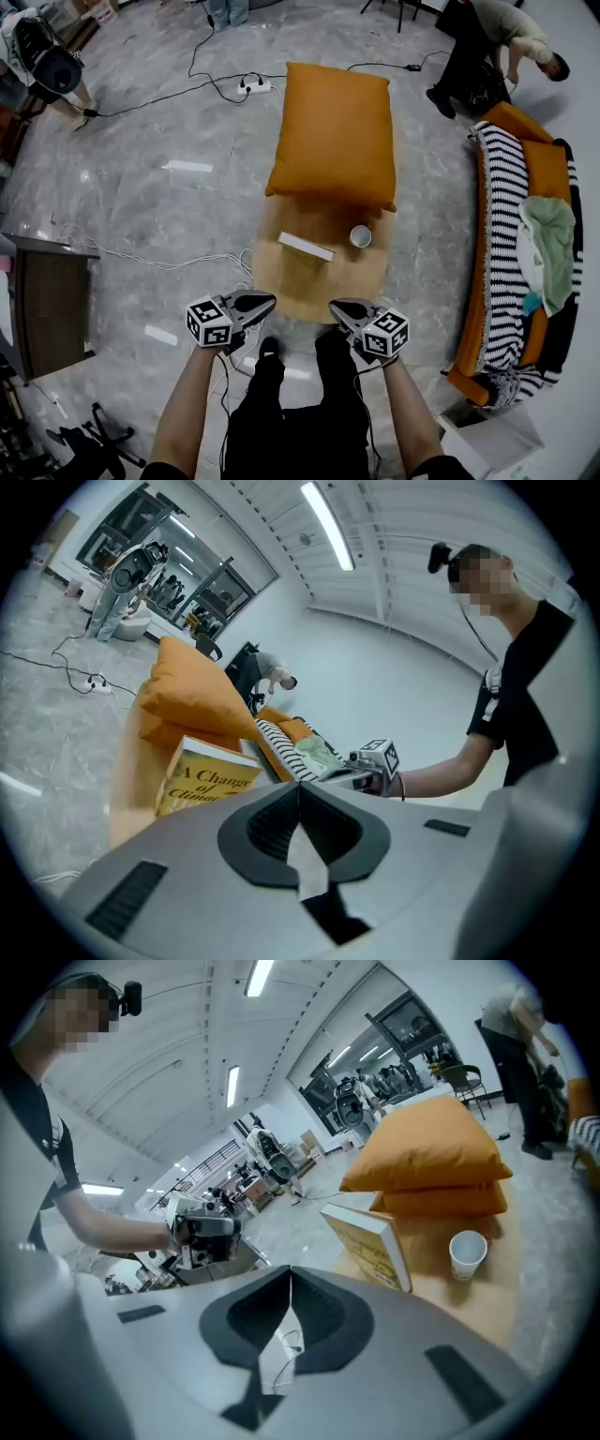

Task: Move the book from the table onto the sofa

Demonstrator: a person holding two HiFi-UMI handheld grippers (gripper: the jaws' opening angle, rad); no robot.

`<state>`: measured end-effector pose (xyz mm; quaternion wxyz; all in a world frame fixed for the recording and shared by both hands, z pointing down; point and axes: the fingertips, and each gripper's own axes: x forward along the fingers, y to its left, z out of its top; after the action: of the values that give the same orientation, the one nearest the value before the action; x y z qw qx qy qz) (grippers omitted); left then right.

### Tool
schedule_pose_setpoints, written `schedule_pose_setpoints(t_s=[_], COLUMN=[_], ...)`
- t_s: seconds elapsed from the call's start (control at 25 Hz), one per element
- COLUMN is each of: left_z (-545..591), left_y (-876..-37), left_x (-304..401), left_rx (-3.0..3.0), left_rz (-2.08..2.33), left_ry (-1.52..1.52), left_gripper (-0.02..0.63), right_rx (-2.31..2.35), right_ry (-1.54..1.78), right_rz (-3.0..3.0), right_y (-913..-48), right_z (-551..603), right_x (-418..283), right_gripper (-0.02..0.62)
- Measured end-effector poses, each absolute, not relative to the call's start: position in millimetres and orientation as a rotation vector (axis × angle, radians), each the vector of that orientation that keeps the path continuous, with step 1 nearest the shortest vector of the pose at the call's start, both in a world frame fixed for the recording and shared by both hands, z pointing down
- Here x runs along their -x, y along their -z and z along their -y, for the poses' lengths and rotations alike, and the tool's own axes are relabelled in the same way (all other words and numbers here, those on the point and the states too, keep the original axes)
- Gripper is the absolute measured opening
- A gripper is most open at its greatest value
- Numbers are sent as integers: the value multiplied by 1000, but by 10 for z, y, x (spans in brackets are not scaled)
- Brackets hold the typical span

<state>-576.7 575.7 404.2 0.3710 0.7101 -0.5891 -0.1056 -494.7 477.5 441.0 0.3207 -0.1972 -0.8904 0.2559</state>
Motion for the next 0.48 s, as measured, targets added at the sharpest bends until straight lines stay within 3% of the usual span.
schedule_pose_setpoints(t_s=[0.08, 0.2, 0.48], left_z=[-5783, -5785, -5472], left_y=[-4345, -4839, -5889], left_x=[5938, 6180, 6583], left_rx=[-1828, -1828, -1965], left_rz=[1537, 1579, 1623], left_ry=[250, 237, 61], left_gripper=[12, 16, 212], right_rx=[457, 365, 368], right_ry=[-661, -684, -405], right_rz=[2377, 2435, 2554], right_y=[-4660, -5022, -5804], right_z=[-4611, -4378, -4095], right_x=[5046, 5191, 5506], right_gripper=[31, 141, 256])
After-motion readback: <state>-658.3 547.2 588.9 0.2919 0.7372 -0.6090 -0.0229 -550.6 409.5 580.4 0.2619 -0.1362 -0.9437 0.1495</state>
